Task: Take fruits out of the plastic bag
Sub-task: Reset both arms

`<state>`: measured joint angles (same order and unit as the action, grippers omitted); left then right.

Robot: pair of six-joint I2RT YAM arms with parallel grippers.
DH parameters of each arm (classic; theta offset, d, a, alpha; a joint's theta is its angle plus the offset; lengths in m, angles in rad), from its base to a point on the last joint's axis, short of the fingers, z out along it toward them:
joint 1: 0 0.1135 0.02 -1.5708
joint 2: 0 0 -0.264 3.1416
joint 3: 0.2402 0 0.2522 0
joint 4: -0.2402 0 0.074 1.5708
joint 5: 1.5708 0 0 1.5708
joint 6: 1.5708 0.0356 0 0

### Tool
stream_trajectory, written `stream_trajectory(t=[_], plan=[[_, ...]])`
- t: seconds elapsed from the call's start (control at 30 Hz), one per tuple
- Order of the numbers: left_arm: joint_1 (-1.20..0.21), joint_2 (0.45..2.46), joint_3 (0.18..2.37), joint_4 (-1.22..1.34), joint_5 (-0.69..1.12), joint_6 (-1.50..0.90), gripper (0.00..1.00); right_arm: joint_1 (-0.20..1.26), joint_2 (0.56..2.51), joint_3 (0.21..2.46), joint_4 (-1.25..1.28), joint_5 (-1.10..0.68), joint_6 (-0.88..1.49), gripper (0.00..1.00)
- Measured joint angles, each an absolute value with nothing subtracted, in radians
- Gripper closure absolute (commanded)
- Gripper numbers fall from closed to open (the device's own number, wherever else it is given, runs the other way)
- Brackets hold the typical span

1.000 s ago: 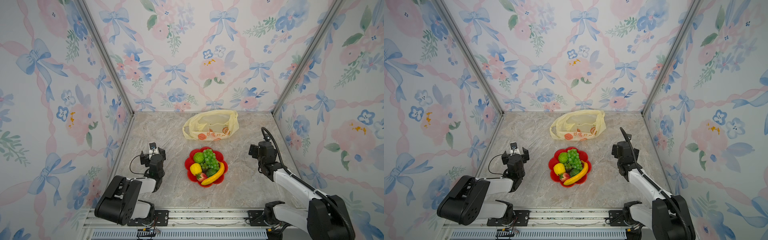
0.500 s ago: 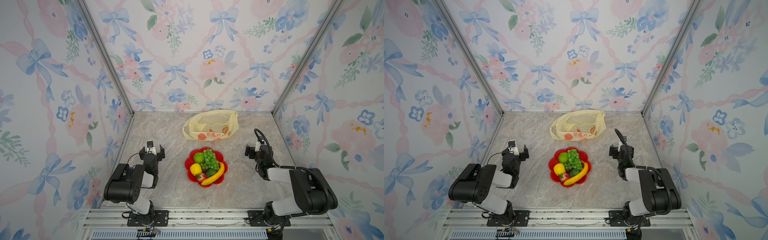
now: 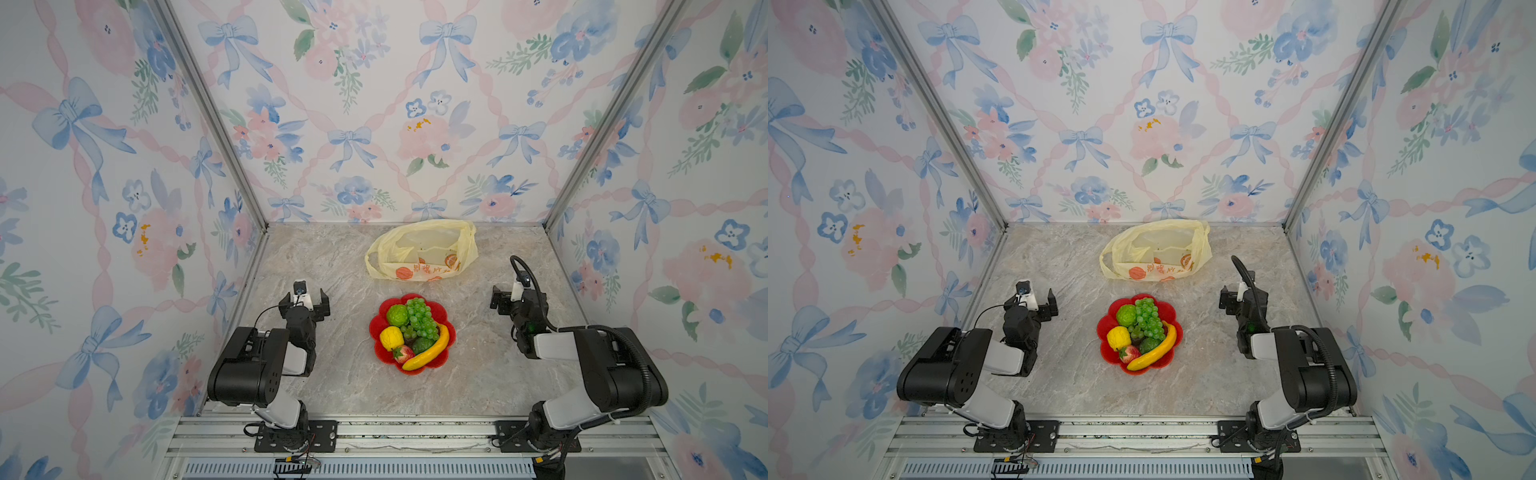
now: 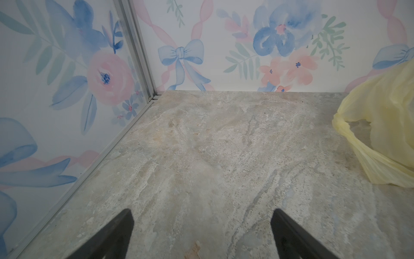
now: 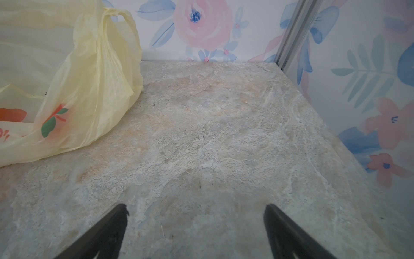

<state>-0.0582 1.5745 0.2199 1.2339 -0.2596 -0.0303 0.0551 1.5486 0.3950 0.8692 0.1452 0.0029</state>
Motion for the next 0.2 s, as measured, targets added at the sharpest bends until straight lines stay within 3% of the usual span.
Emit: stream_trajectory(t=[0.2], plan=[[-0.058, 1.575, 0.220, 1.234, -0.259, -0.030, 0.02, 0.055, 1.549, 0.395, 0.869, 0.141, 0.003, 0.03]])
